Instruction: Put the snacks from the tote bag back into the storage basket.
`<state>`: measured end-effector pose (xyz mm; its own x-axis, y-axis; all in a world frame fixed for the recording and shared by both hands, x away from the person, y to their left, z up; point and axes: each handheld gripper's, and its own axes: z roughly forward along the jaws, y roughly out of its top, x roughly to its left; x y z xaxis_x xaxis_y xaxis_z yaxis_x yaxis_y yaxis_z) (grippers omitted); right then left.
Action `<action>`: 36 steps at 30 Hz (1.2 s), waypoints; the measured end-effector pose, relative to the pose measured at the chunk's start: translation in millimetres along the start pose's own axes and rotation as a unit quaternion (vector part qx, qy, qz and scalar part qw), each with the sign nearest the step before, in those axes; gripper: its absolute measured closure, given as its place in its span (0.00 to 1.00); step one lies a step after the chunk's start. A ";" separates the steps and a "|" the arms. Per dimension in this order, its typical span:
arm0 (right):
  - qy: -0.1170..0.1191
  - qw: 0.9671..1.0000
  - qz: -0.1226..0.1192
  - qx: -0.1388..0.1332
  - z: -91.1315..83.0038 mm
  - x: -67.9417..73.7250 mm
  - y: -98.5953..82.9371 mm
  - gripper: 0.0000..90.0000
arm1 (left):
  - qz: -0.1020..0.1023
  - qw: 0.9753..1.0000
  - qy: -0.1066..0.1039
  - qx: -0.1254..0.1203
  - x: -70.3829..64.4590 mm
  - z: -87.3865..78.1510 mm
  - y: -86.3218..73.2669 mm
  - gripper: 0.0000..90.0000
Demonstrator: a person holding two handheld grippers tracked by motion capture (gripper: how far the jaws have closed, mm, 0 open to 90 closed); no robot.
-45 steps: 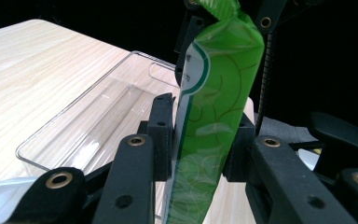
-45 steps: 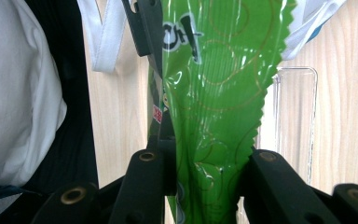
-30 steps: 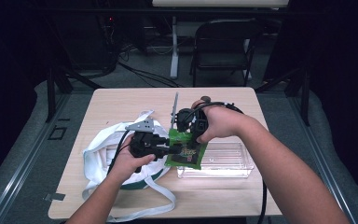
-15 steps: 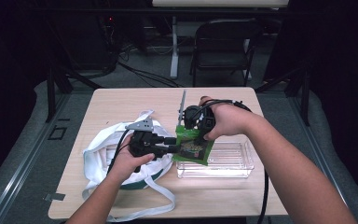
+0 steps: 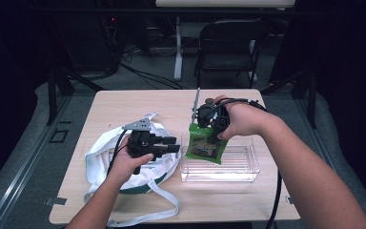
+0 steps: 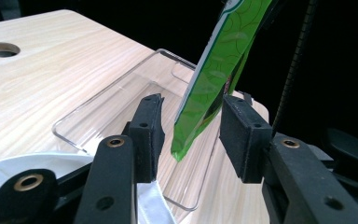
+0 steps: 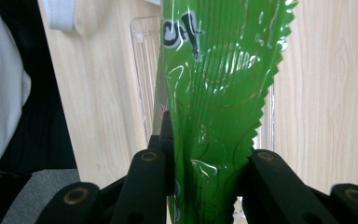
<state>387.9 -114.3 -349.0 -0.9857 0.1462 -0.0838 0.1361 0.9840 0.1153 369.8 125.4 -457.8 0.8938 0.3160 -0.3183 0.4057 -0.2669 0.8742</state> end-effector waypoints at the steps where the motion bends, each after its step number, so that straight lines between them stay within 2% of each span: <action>1: -0.001 1.000 -0.001 0.005 0.0 -0.8 -0.9 0.84 | 0.002 1.000 0.002 0.002 1.0 -1.1 0.1 0.65; 13: -0.013 1.000 0.005 0.014 4.8 -4.7 -10.2 0.84 | -0.009 1.000 0.012 -0.005 6.7 -8.8 -0.9 0.65; 28: -0.042 0.998 -0.019 0.036 19.9 -8.8 -11.2 0.84 | -0.026 0.999 0.025 -0.021 16.3 -22.8 -3.1 0.65; 36: -0.042 0.999 -0.019 0.027 30.2 -13.4 -10.3 0.84 | -0.030 0.999 0.029 -0.019 18.7 -26.1 -3.8 0.65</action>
<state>402.7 -123.2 -379.0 -0.9788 0.1138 -0.1703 0.1055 0.9928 0.0568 379.9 156.1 -457.5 0.8557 0.3818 -0.3494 0.4487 -0.2110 0.8684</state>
